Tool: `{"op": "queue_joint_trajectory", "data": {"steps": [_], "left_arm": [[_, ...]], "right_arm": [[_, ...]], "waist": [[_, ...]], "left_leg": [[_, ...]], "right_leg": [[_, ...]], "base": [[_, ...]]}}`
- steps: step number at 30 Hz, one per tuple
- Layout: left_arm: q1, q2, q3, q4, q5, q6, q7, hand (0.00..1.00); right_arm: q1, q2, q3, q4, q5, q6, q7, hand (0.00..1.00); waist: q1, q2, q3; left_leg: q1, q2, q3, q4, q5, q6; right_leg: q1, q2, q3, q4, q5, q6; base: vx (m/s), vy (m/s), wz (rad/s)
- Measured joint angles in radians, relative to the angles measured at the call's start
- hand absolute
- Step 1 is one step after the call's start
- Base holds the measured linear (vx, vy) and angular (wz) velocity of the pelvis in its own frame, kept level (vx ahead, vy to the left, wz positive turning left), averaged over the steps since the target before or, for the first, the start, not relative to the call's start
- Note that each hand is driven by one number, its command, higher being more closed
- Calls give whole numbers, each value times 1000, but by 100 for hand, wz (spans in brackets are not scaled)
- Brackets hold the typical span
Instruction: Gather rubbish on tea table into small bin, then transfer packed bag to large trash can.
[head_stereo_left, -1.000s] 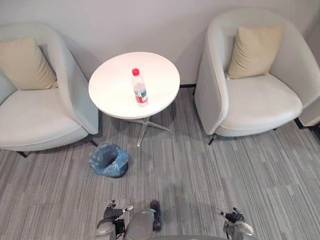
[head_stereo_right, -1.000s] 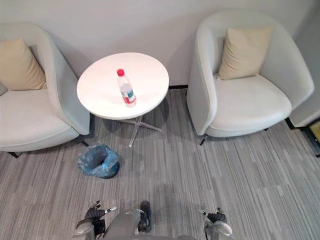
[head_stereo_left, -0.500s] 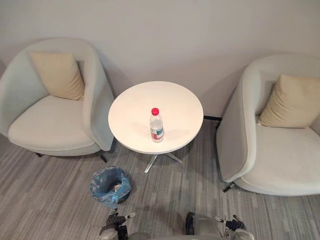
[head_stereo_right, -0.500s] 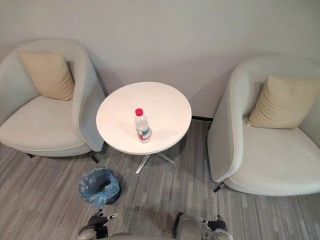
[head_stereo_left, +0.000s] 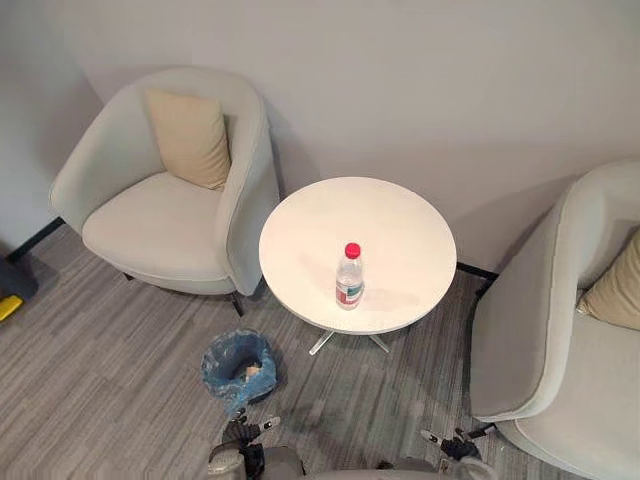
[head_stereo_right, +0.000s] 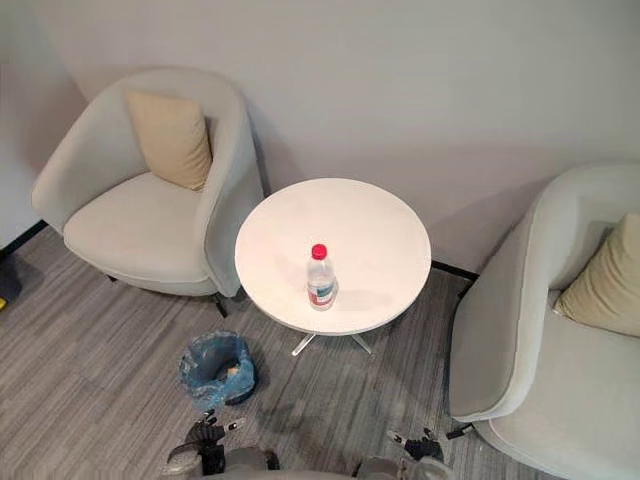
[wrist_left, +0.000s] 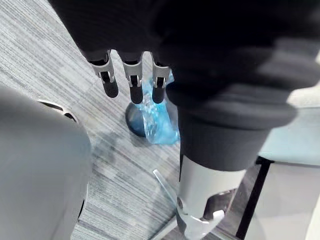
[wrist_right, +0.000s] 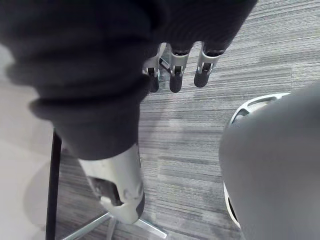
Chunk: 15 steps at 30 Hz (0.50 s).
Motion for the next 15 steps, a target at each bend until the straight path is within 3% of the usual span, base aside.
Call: {"op": "queue_joint_trajectory", "data": {"steps": [6, 11, 15], "left_arm": [[8, 20, -39, 22, 1, 0, -1, 0], [1, 36, -75, 44, 1, -1, -1, 0], [-7, 56, -119, 58, 2, -5, -1, 0]], "right_arm": [[6, -2, -19, 13, -11, -1, 0, 0], [-12, -27, -16, 48, -52, -1, -1, 0], [-18, -79, 57, 42, -75, -2, -14, 0]], "waist": [[-5, 6, -11], [-6, 4, -12], [-7, 5, -13]], "left_leg": [[93, -63, 2, -191, 92, 5], [116, -65, -39, -290, 155, -2], [116, -73, -106, -348, 190, -6]], "right_leg": [[34, -11, 12, -66, 37, 7], [43, 20, 10, -113, 73, -11], [41, 39, 14, -156, 98, -15]], "base": [[9, 38, -1], [-86, -38, 7], [-104, -26, 4]]}}
